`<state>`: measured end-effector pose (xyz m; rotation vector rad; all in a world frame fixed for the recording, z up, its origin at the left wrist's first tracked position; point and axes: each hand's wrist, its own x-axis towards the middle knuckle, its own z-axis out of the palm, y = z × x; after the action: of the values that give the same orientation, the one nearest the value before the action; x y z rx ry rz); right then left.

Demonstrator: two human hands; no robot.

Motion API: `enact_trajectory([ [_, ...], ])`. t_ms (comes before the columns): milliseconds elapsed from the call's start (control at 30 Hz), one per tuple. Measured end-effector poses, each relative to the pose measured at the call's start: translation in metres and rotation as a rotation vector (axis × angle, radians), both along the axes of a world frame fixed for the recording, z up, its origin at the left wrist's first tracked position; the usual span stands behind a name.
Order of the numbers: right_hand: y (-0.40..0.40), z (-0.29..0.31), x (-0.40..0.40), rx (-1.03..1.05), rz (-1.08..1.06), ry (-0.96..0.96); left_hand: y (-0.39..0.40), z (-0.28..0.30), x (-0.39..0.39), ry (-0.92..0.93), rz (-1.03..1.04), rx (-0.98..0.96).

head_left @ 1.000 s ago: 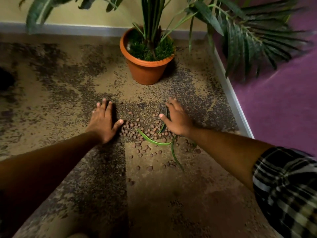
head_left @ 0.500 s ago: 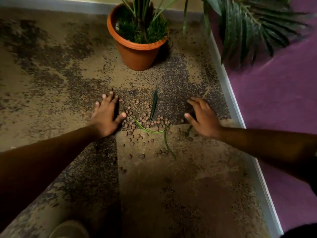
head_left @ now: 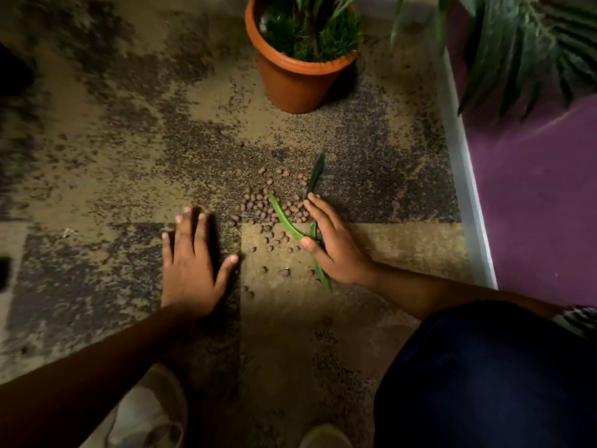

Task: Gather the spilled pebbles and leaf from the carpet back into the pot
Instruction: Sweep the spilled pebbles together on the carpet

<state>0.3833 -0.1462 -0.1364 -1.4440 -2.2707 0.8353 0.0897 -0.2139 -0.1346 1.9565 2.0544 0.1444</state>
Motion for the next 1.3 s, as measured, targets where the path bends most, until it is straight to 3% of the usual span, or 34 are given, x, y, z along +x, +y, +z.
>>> enact_trajectory([
  [67, -0.002, 0.007, 0.006, 0.114, 0.012, -0.008, -0.018, -0.004, -0.007, 0.048, -0.133, -0.019],
  [167, -0.019, 0.015, 0.038, 0.239, 0.088, -0.179, -0.037, -0.010, -0.012, 0.066, -0.478, 0.018],
  [300, -0.049, 0.010, 0.085, 0.379, 0.830, -0.489, -0.031, -0.014, -0.010, 0.038, -0.869, 0.185],
  [433, -0.030, -0.001, 0.070, 0.424, 1.050, -0.532, 0.005, -0.018, 0.006, 0.089, -1.115, 0.170],
  [567, 0.012, -0.006, 0.032, 0.537, 0.896, -0.614, 0.045, -0.015, 0.025, 0.214, -0.967, 0.146],
  [733, 0.020, 0.009, 0.022, 0.565, 0.595, -0.566, 0.062, 0.002, 0.029, 0.152, -0.720, 0.208],
  [833, -0.018, 0.008, 0.033, 0.538, 0.727, -0.373, 0.043, 0.003, 0.012, 0.091, -0.547, 0.143],
  [933, -0.057, -0.007, 0.040, 0.454, 1.035, -0.308, 0.014, -0.004, -0.014, 0.066, -0.097, 0.024],
  [1000, -0.061, -0.013, 0.038, 0.432, 1.091, -0.338, 0.005, -0.009, -0.017, 0.095, 0.077, -0.002],
  [1133, -0.027, -0.004, 0.024, 0.454, 0.977, -0.487, 0.012, -0.016, -0.002, 0.139, 0.060, -0.019],
  [1300, 0.031, 0.005, 0.001, 0.548, 0.632, -0.596, 0.020, -0.017, 0.023, 0.071, -0.026, -0.026],
])
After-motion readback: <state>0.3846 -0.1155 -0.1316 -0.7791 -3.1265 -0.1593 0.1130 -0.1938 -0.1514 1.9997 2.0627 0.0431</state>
